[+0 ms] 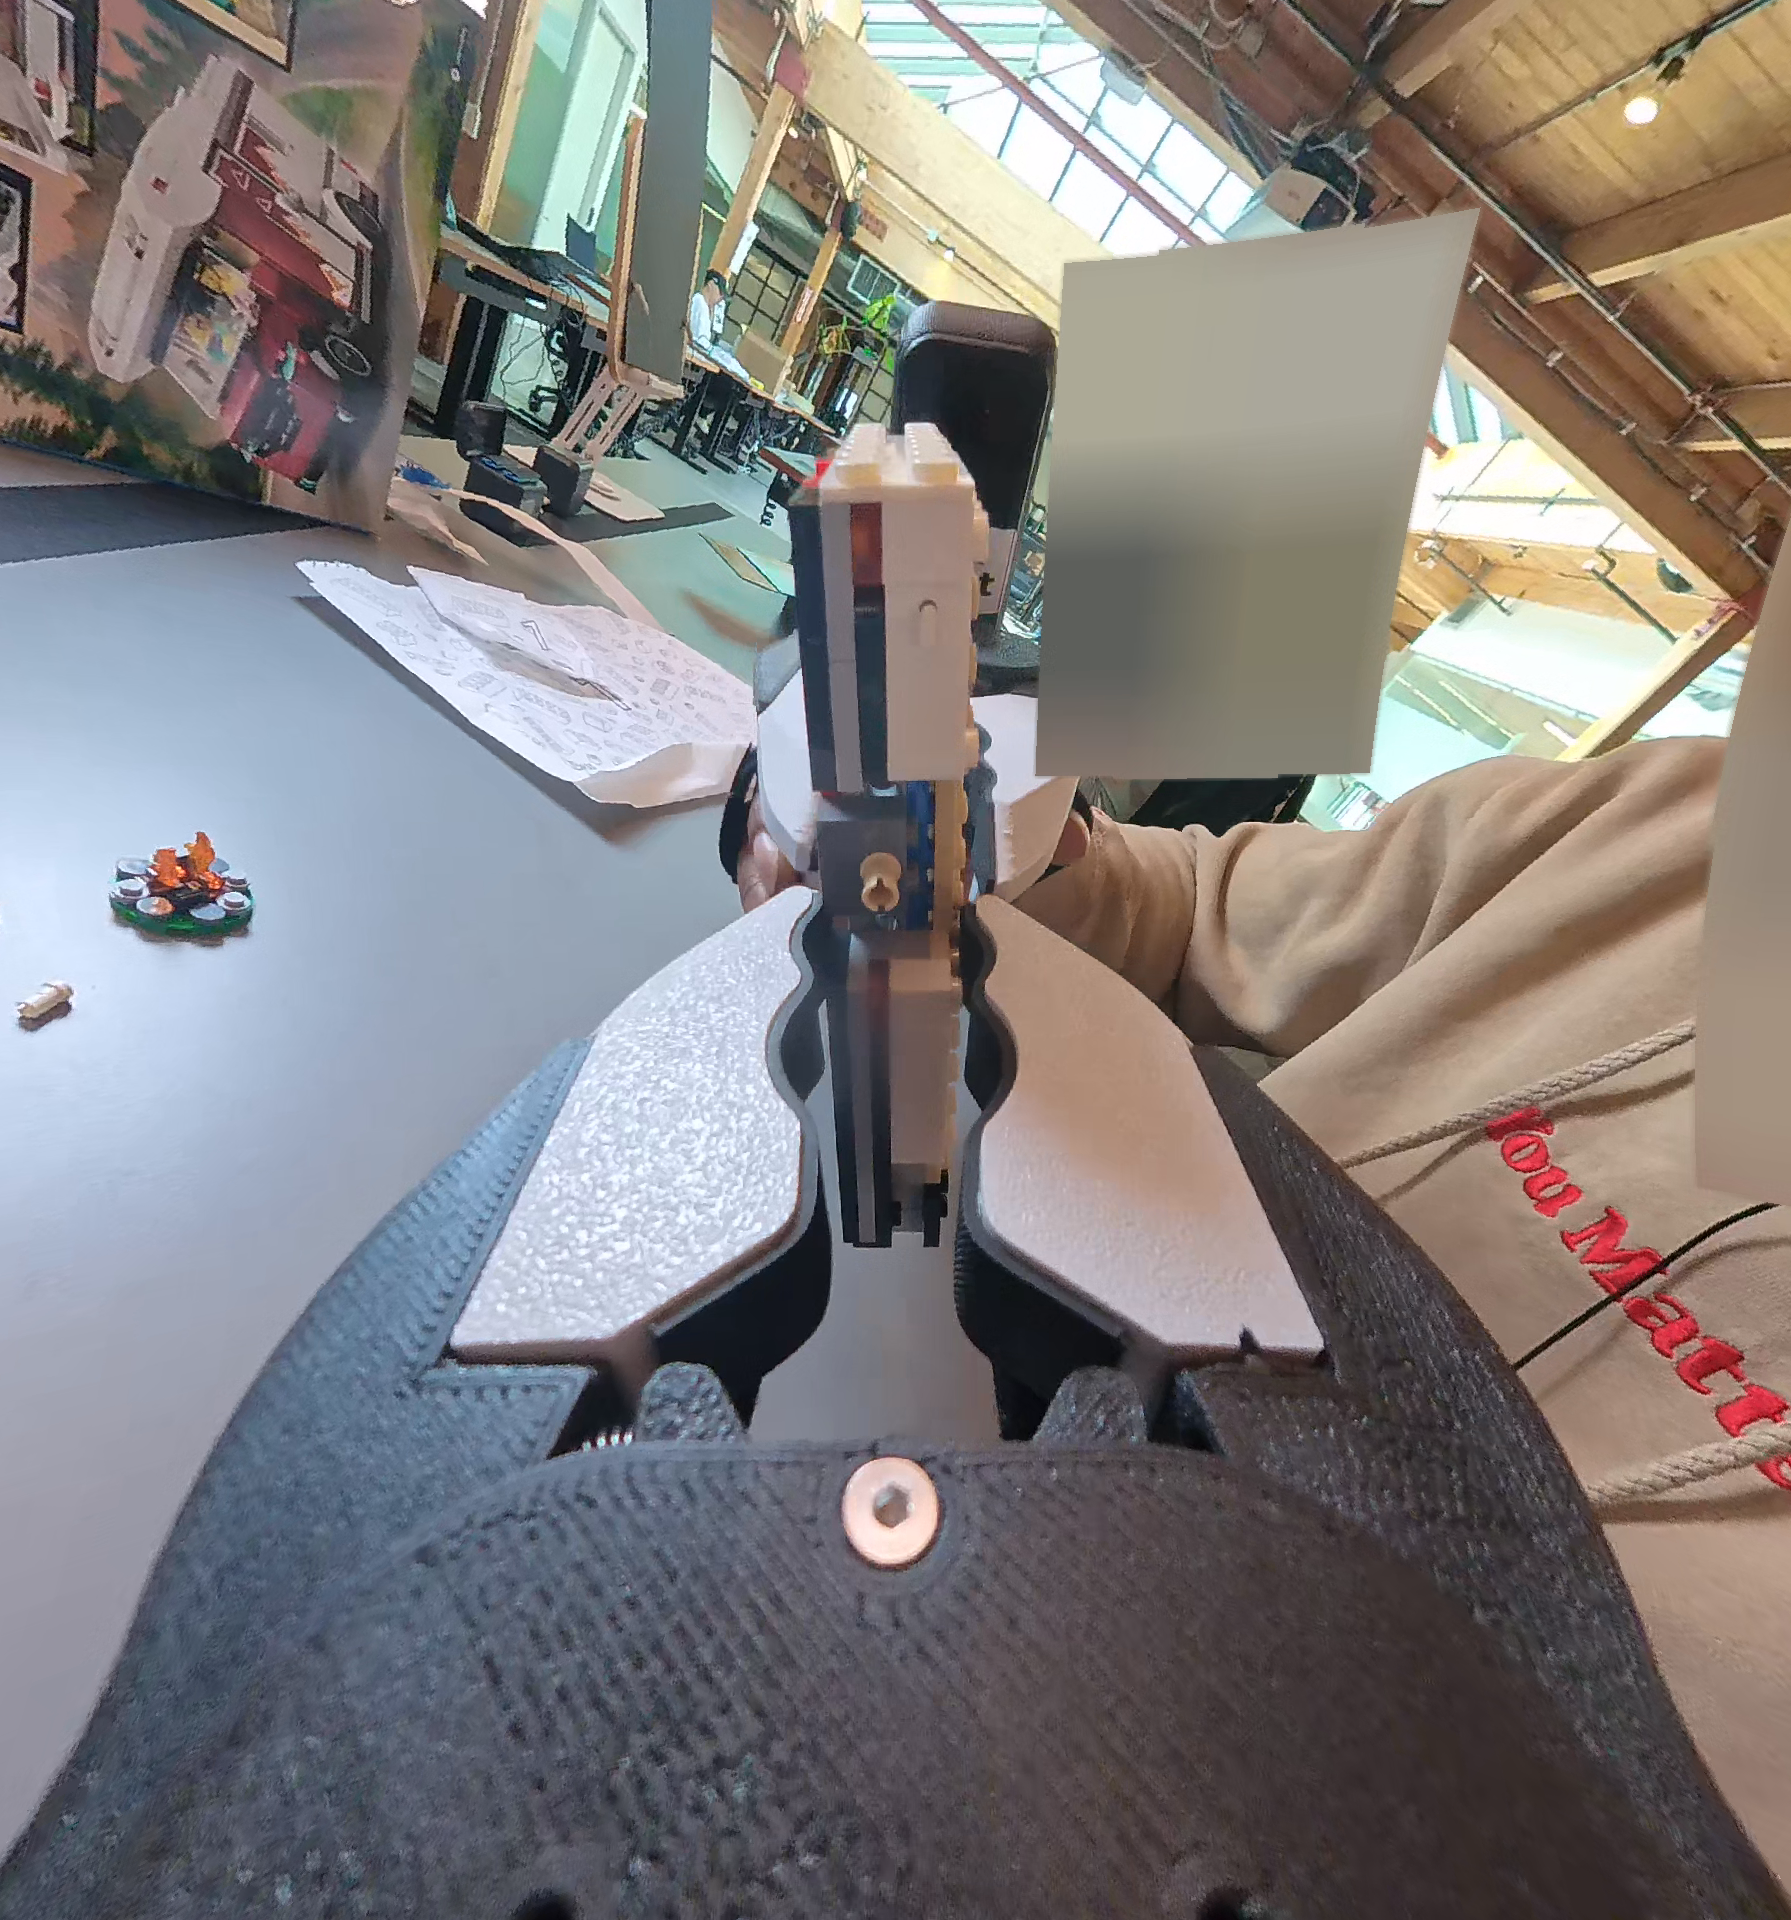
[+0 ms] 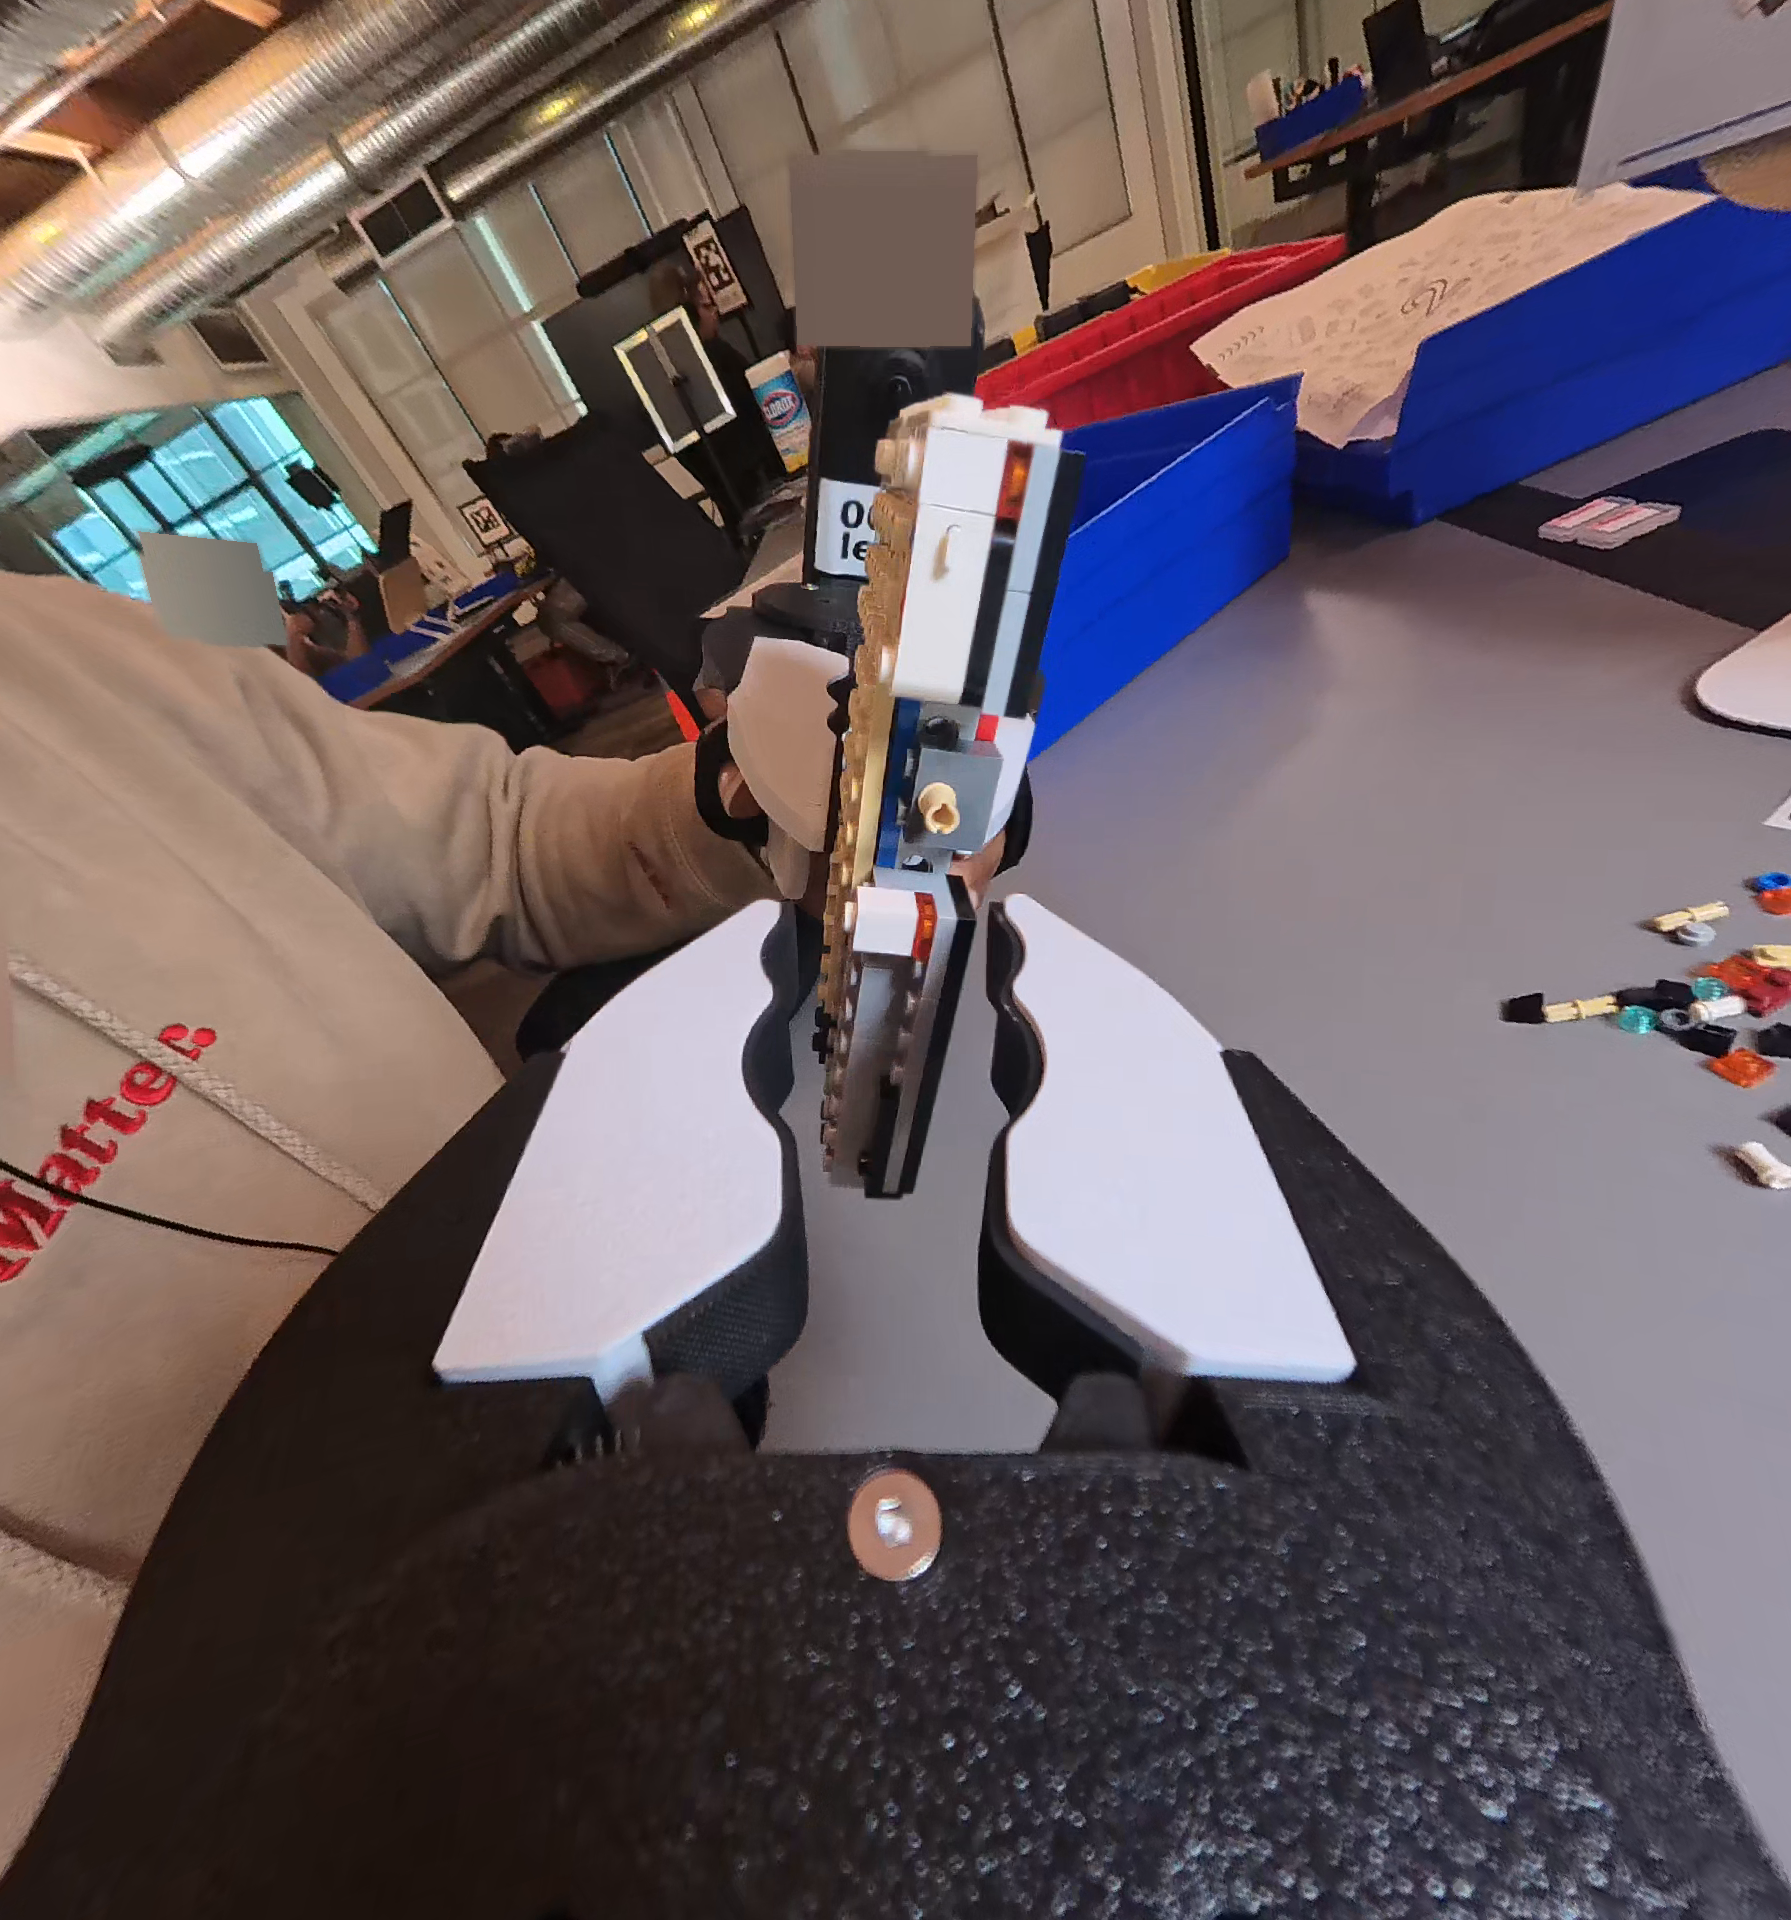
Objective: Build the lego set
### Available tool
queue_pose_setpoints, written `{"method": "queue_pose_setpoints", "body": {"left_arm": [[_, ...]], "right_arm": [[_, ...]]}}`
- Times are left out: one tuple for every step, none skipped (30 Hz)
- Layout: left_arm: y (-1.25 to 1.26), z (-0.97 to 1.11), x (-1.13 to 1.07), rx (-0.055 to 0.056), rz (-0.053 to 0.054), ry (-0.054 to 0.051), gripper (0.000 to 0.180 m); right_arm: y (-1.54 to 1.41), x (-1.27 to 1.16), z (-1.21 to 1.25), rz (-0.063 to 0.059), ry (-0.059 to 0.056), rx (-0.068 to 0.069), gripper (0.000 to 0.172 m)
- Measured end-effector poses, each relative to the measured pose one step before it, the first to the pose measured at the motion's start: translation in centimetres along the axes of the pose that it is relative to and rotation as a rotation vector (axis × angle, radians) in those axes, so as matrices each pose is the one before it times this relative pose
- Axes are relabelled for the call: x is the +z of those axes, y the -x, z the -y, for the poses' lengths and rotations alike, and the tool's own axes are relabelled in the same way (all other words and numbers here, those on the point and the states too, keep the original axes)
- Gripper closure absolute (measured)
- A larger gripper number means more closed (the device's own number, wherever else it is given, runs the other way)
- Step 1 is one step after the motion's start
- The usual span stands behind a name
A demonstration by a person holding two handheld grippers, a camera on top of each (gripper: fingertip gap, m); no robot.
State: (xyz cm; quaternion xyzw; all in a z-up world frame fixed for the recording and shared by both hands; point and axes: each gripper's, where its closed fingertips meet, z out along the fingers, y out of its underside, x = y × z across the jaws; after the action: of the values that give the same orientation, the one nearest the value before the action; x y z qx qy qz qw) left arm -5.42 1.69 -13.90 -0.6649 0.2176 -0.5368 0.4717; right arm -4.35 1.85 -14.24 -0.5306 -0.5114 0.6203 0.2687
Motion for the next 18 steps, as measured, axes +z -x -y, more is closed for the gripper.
{"method": "queue_pose_setpoints", "body": {"left_arm": [[-0.018,-0.084,0.143,0.0014,-0.0004,0.0034,0.157],[-0.056,-0.093,0.125,0.0009,-0.0022,0.0035,0.157],[-0.026,-0.103,0.118,0.0034,0.0027,0.0057,0.157],[0.057,-0.010,0.067,0.0082,0.0105,-0.0001,0.157],[0.013,-0.014,0.009,0.0047,0.0059,0.0012,0.157],[-0.019,0.046,-0.007,-0.0048,-0.0005,-0.0017,0.157],[-0.038,0.035,0.022,-0.0037,-0.0007,-0.0037,0.157],[-0.010,0.063,0.031,0.0013,0.0041,-0.0027,0.157],[-0.079,0.074,0.033,0.0048,-0.0001,-0.0009,0.157],[-0.074,0.118,0.014,0.0098,0.0022,-0.0024,0.156],[-0.159,0.150,-0.015,0.0200,0.0024,-0.0062,0.156],[-0.381,0.088,-0.016,0.0168,-0.0090,0.0011,0.149],[-0.312,-0.064,0.010,0.0135,-0.0016,0.0147,0.141],[-0.121,-0.115,0.011,0.0324,0.0172,0.0159,0.137],[-0.223,-0.150,0.062,0.0460,0.0137,0.0168,0.137],[-0.199,-0.151,0.132,0.0380,0.0151,0.0202,0.138],[-0.086,-0.027,0.143,0.0374,0.0224,0.0119,0.139],[-0.125,0.023,0.126,0.0332,0.0179,0.0077,0.143]], "right_arm": [[-0.004,0.183,-0.155,-0.0002,-0.0042,0.0051,0.140],[-0.103,0.112,-0.011,-0.0053,-0.0115,0.0026,0.144],[-0.083,0.076,0.021,-0.0004,-0.0096,0.0048,0.147],[-0.038,0.056,-0.016,0.0042,-0.0032,0.0065,0.147],[-0.001,0.014,0.007,0.0049,-0.0038,0.0056,0.147],[0.036,0.007,0.032,0.0061,-0.0064,0.0063,0.148],[0.045,-0.024,0.076,0.0059,-0.0094,0.0065,0.148],[0.026,-0.021,0.066,0.0057,-0.0115,0.0026,0.148],[0.044,-0.012,0.036,0.0089,-0.0136,0.0010,0.148],[0.074,-0.010,0.020,0.0122,-0.0144,0.0008,0.148],[0.101,-0.012,0.020,0.0123,-0.0139,-0.0108,0.148],[0.050,-0.083,0.002,0.0065,-0.0125,-0.0262,0.148],[0.044,-0.154,0.063,0.0036,-0.0159,-0.0320,0.148],[0.121,-0.188,0.117,0.0096,-0.0204,-0.0327,0.148],[0.186,-0.200,0.184,0.0133,-0.0246,-0.0290,0.148],[0.164,-0.166,0.186,0.0121,-0.0259,-0.0247,0.148],[0.147,-0.120,0.077,0.0096,-0.0160,-0.0219,0.148],[0.132,-0.059,0.004,0.0084,-0.0097,-0.0177,0.148]]}}
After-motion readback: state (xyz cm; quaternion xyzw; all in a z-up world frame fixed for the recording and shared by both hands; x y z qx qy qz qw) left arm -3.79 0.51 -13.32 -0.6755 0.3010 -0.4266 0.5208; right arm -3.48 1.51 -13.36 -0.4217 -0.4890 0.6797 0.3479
